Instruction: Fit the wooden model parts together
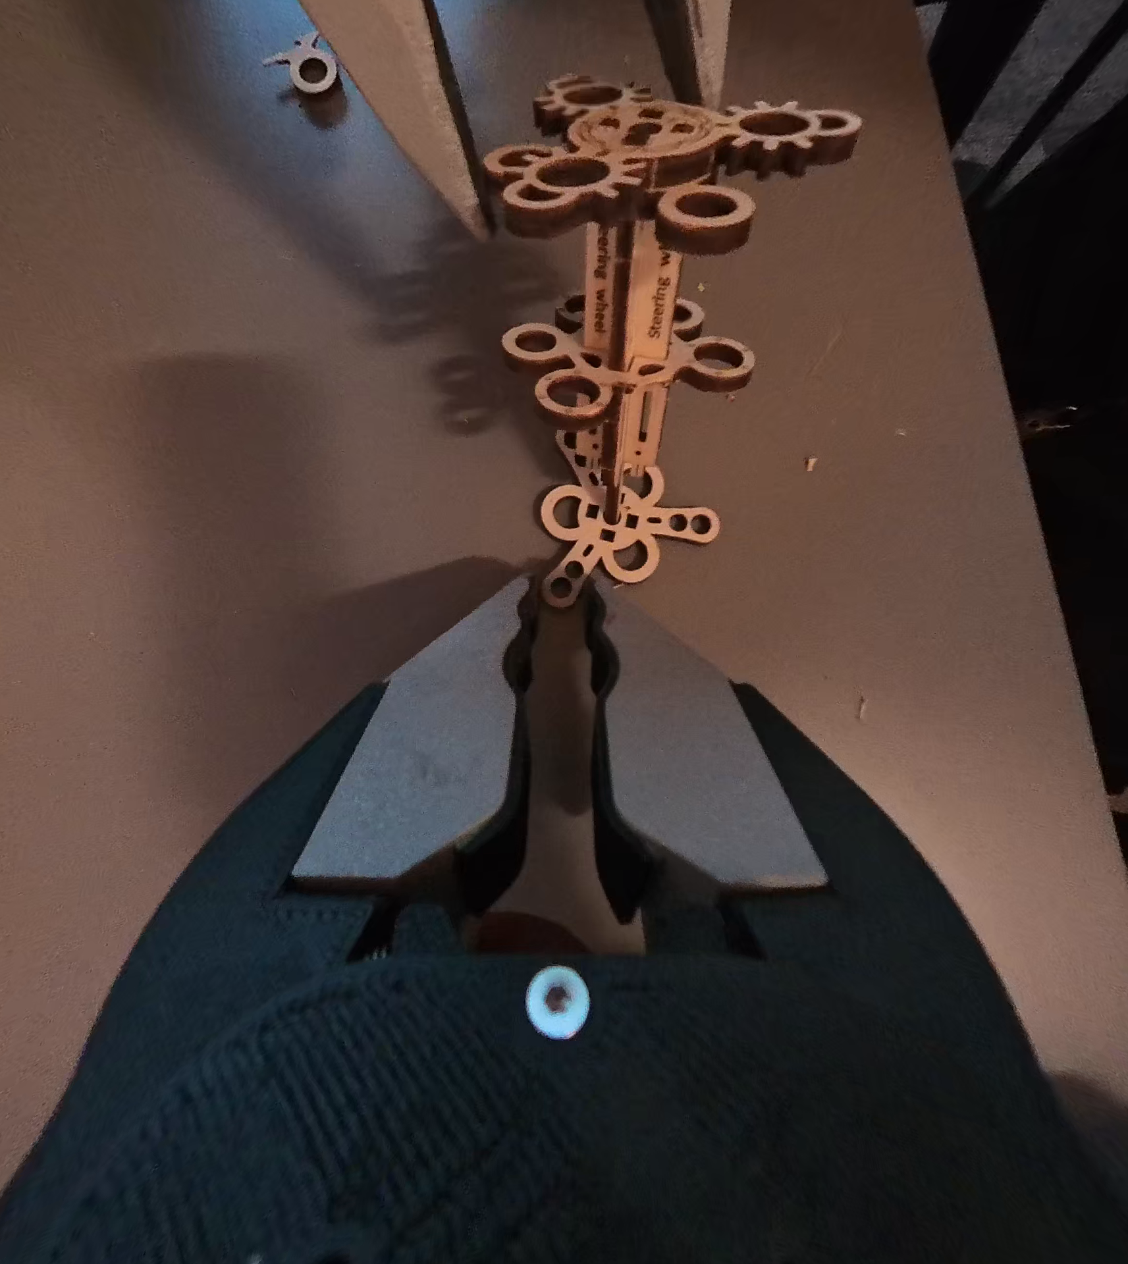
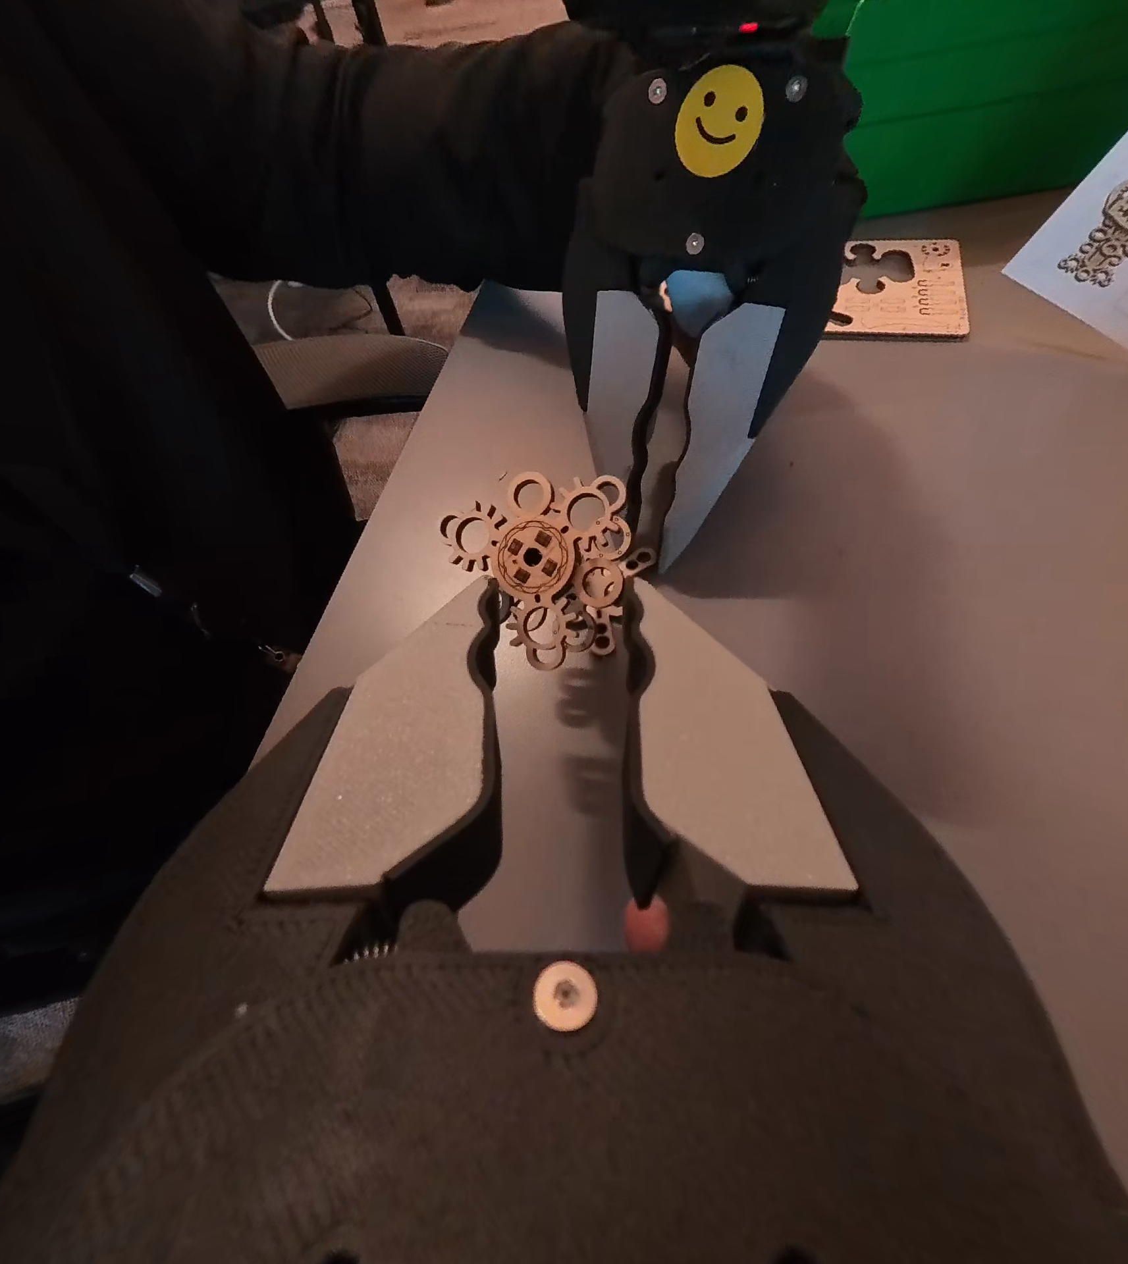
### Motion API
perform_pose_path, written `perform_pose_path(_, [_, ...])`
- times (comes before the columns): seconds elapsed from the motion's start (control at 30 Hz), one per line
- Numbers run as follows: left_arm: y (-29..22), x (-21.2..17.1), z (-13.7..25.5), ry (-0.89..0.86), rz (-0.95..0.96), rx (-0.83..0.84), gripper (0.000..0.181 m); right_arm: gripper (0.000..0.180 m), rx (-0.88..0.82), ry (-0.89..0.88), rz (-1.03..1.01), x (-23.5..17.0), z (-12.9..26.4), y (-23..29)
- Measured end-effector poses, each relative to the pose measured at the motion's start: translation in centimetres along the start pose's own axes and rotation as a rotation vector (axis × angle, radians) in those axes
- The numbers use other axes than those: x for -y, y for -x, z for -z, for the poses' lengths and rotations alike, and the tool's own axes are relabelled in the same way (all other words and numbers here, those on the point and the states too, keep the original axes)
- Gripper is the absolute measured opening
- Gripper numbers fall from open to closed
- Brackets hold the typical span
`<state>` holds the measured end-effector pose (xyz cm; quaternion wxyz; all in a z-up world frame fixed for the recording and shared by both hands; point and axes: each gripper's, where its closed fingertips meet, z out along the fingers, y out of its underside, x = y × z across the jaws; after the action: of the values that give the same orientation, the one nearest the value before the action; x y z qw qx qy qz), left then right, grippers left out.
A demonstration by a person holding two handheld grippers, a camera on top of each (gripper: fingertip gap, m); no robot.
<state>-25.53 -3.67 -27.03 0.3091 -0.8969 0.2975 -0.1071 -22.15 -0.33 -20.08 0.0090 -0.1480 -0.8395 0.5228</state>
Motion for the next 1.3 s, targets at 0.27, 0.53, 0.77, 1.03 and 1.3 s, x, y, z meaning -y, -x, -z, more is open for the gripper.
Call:
perform_pose_path(0.27, [-0.7, 1.3, 0.9, -0.028, 0.139, -0.091, 0.009, 0.032, 0.032, -0.076, 0.001, -0.1, 1.4, 0.5])
perform_pose_path(0.53, [-0.8, 3.4, 0.9, -0.087, 0.23, -0.092, 0.009, 0.032, 0.037, -0.068, -0.014, -1.8, 2.9, 0.8])
perform_pose_path(0.77, [-0.7, 5.0, 0.3, -0.147, 0.311, -0.096, 0.008, 0.036, 0.053, -0.041, -0.045, -3.2, 4.2, 1.0])
perform_pose_path(1.03, [-0.3, 6.8, -0.1, -0.183, 0.39, -0.067, 0.008, 0.039, 0.056, -0.003, -0.087, -4.5, 4.8, 0.8])
perform_pose_path(1.3, [-0.6, 7.4, 0.1, -0.208, 0.397, -0.073, 0.008, 0.038, -0.057, 0.118, 0.117, -6.1, 4.0, 1.0])
